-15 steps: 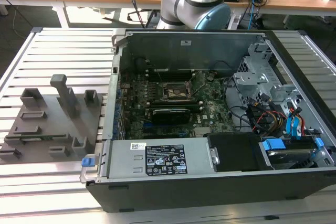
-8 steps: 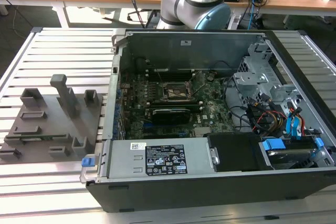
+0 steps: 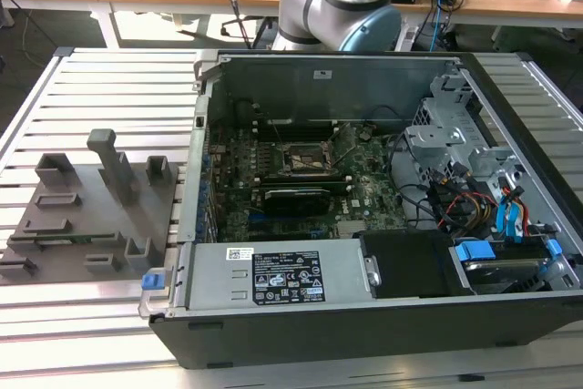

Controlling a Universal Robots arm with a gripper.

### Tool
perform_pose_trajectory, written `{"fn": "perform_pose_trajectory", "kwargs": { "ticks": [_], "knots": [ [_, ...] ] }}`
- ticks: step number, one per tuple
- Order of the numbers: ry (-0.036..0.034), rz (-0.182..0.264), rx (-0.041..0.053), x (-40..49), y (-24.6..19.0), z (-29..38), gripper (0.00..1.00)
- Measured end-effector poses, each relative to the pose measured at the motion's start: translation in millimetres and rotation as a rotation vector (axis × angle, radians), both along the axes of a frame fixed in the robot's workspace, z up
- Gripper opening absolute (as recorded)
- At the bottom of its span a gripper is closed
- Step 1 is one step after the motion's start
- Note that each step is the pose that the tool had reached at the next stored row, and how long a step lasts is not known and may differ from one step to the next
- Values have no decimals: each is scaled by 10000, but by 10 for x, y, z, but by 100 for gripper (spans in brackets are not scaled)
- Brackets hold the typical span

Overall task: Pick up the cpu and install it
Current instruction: 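Pick up the cpu and move it towards the insertion slot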

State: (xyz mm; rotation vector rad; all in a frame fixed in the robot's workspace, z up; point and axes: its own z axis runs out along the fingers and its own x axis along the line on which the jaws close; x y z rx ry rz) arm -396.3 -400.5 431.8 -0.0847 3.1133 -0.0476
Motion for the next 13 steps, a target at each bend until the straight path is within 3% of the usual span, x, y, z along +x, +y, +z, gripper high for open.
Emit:
{"fn": "perform_pose_trajectory", "kwargs": {
  "ticks": [4,13],
  "knots": [
    [0,0,-6,140,0,0,55],
    [1,1,-33,354,0,0,55]
  ]
}}
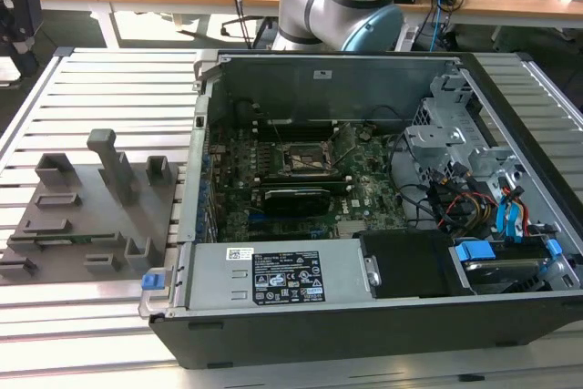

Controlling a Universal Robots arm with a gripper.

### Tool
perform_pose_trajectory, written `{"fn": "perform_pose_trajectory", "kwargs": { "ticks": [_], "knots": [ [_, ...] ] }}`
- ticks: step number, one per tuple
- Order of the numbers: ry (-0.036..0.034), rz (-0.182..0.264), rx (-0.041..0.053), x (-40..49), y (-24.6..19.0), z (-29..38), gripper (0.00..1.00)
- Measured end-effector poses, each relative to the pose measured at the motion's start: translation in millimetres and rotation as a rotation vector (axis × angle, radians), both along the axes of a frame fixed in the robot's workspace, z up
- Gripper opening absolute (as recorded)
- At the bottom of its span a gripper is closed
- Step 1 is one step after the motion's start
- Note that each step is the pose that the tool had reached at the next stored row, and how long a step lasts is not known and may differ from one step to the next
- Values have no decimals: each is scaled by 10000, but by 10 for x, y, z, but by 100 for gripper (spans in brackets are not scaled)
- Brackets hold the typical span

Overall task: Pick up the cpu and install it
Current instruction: 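Pick up the cpu and move it towards the insertion slot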

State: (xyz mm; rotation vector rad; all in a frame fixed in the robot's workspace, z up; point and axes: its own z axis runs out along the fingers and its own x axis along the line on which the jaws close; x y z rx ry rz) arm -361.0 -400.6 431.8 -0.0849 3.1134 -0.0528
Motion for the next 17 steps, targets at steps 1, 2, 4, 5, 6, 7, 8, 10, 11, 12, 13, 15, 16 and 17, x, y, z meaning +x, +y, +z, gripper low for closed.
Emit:
{"fn": "perform_pose_trajectory", "kwargs": {
  "ticks": [1,2,4,5,6,7,8,10,11,12,13,15,16,17],
  "knots": [
    [1,0,-4,35,0,0,55],
    [0,-1,-17,63,0,0,55],
    [0,-1,-32,92,0,0,55],
    [0,-1,-38,114,0,0,55],
    [1,0,-41,130,0,0,55],
    [0,-1,-45,153,0,0,55],
    [1,0,-47,171,0,0,55],
    [2,-1,-54,213,0,0,55],
    [2,-1,-57,230,0,0,55],
    [1,0,-59,248,0,0,55],
    [1,0,-63,265,0,0,55],
    [1,0,-72,307,0,0,55],
    [1,0,-78,339,0,0,55],
    [2,0,-81,362,0,0,55]
  ]
}}
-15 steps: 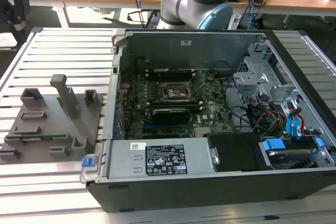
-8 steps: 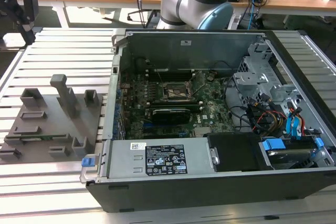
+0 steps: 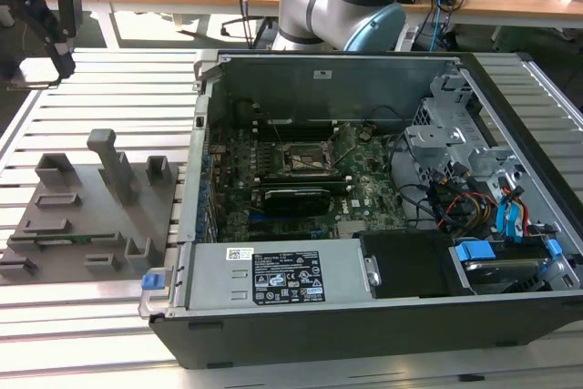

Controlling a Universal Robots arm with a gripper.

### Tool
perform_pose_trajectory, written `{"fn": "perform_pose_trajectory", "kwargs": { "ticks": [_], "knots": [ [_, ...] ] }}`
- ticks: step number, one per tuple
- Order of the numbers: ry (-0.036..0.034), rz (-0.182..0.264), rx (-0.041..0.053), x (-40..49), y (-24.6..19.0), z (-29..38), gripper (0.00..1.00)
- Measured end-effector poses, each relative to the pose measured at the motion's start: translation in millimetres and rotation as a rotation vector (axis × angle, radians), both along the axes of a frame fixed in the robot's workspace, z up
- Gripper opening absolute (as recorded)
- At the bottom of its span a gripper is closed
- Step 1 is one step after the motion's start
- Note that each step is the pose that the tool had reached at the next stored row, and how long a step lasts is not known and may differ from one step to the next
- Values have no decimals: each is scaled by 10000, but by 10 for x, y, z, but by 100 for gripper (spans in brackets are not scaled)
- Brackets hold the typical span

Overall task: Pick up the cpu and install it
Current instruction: 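Pick up the cpu and move it towards the insertion slot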

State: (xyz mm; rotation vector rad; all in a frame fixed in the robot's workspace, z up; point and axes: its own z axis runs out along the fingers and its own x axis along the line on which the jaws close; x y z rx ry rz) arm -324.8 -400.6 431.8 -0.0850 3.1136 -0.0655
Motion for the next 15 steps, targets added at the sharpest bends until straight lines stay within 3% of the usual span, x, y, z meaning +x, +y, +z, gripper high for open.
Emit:
{"fn": "perform_pose_trajectory", "kwargs": {
  "ticks": [7,15],
  "knots": [
    [3,0,-16,257,0,0,55],
    [3,1,-16,493,0,0,55]
  ]
}}
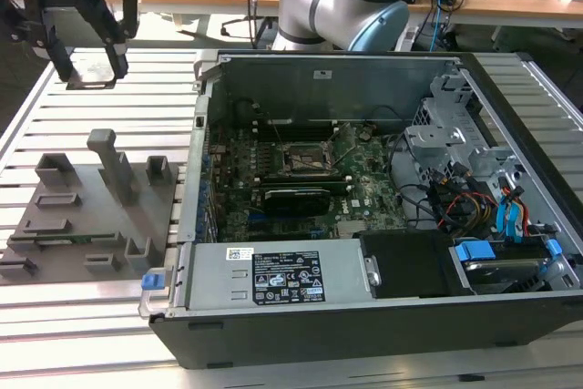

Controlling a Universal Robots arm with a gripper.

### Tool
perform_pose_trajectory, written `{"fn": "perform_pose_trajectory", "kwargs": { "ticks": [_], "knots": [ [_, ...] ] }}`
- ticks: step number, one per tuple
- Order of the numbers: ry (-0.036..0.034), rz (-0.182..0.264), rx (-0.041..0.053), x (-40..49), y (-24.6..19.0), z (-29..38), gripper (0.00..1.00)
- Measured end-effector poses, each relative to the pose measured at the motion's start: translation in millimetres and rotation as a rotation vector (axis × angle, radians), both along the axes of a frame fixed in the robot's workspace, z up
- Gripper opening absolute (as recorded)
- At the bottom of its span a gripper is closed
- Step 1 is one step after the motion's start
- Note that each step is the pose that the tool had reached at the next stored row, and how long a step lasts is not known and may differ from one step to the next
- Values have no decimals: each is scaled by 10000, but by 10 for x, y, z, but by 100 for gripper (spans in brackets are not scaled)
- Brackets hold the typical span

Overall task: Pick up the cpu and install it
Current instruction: 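Pick up the cpu and move it towards the insertion slot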

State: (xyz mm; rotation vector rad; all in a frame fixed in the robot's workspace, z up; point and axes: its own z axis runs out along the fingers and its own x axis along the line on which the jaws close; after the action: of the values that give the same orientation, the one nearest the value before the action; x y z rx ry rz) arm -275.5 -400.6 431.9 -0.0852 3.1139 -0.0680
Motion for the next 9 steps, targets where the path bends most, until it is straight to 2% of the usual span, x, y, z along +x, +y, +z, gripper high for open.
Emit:
{"fn": "perform_pose_trajectory", "kwargs": {
  "ticks": [2,9],
  "knots": [
    [-1,-1,0,80,0,-1,55],
    [0,-1,0,214,0,0,55]
  ]
}}
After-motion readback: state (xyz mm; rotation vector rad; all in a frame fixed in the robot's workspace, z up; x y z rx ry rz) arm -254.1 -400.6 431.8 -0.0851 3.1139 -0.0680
